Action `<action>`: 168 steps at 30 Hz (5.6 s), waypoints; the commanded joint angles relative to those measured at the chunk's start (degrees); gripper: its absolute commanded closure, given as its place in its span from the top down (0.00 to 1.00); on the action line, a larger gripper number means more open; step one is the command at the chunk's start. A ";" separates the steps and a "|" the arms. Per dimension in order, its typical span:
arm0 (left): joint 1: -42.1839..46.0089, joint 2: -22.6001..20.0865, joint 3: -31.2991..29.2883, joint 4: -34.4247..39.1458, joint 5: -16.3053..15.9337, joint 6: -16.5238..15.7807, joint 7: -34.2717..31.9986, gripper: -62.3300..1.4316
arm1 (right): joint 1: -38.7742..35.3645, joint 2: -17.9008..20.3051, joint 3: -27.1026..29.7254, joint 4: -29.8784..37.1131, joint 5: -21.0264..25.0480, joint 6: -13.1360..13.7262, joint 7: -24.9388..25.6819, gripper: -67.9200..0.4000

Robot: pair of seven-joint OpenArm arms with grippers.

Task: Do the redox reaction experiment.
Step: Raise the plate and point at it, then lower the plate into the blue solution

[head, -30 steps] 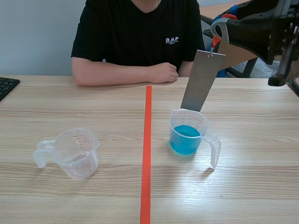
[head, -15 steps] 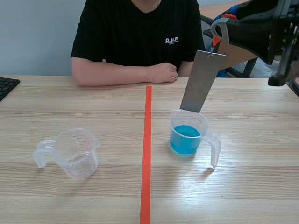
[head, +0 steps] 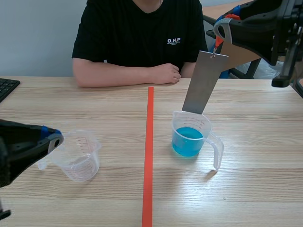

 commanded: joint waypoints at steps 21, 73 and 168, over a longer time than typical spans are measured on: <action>-38.10 18.58 30.80 -18.25 12.44 3.93 2.80 0.10 | 0.66 0.76 0.90 0.63 0.63 0.33 0.63 0.03; -49.51 37.94 35.12 -36.76 21.55 7.58 2.40 0.10 | 0.68 0.76 0.90 0.63 0.63 0.33 0.66 0.03; 32.83 29.35 -8.31 -1.90 5.62 27.98 4.48 0.10 | 3.91 -15.30 -7.54 -19.37 -18.40 0.33 8.57 0.03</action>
